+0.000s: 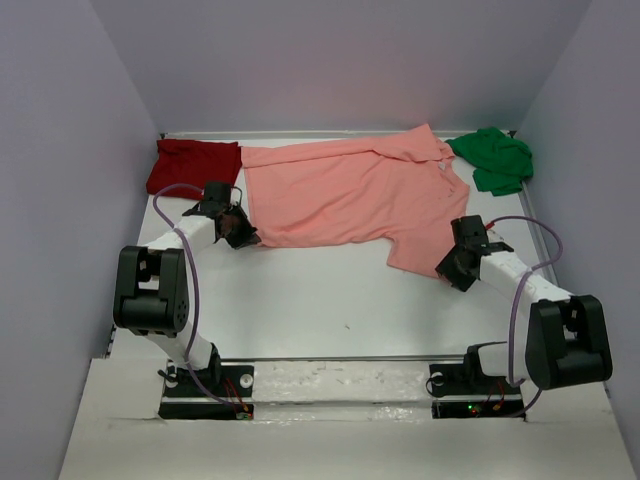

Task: Fold and stack the t-shirts
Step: Flatten out the tshirt

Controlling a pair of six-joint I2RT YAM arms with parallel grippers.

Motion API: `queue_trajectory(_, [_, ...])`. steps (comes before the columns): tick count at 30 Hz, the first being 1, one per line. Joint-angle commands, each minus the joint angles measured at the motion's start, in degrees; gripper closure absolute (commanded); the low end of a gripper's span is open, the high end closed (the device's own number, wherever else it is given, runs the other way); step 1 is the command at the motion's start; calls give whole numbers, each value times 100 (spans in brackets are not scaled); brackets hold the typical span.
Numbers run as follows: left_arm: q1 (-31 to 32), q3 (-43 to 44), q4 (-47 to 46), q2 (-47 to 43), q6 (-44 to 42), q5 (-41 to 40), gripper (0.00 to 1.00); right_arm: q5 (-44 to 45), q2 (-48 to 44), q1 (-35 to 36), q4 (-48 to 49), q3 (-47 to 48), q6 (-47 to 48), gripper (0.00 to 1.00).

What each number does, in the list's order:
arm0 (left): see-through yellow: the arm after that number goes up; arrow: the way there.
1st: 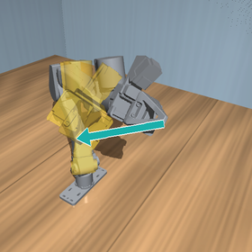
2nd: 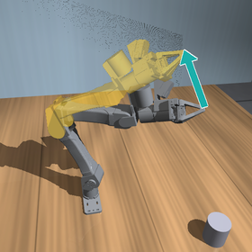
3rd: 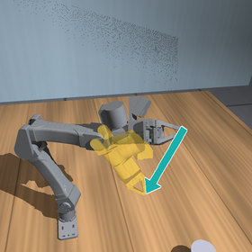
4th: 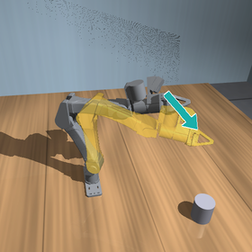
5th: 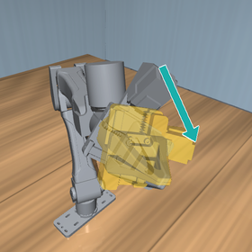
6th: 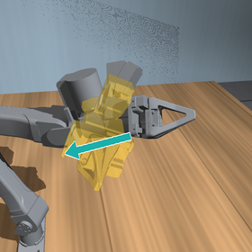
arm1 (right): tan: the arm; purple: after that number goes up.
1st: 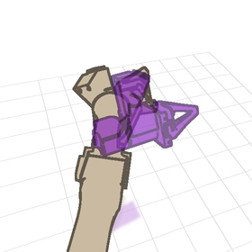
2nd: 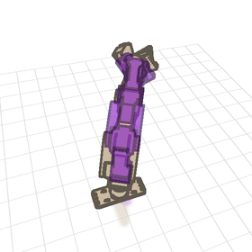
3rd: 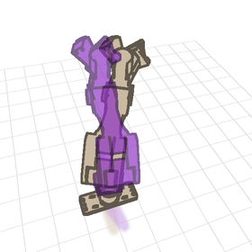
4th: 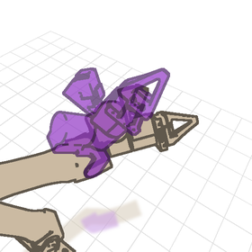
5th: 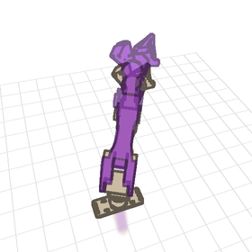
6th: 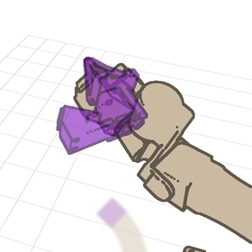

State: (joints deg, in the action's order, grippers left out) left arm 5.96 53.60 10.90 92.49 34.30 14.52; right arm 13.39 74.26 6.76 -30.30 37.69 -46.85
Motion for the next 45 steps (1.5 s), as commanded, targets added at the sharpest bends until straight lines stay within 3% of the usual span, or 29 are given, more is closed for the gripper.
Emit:
queue_trajectory(1, [2,1,-52,-179,-82,165,100,155,-192,-35,130,-16,-219,52])
queue_trajectory(10, [2,-25,-61,-178,-91,182,100,454,-290,-35,-160,168,-492,54])
queue_trajectory(22, [2,-122,-158,-240,-20,305,100,498,862,-88,-547,634,-448,55])
queue_trajectory(25, [2,-113,-158,-231,-29,332,100,516,862,-88,-617,687,-483,65])
queue_trajectory(26, [2,-113,-167,-231,-29,340,100,516,853,-88,-643,687,-544,78])
queue_trajectory(29, [2,-87,-184,-214,-20,384,100,524,766,-88,-661,661,-632,100])
queue_trajectory(34, [2,-104,-184,-257,-47,358,100,726,520,-88,-608,538,-694,100])
queue_trajectory(40, [265,62,131,-792,-169,-493,100,1183,125,-88,-503,695,-291,100])
queue_trajectory(45, [406,457,694,-1566,-468,-1811,100,1910,-306,-88,-450,1503,878,100])
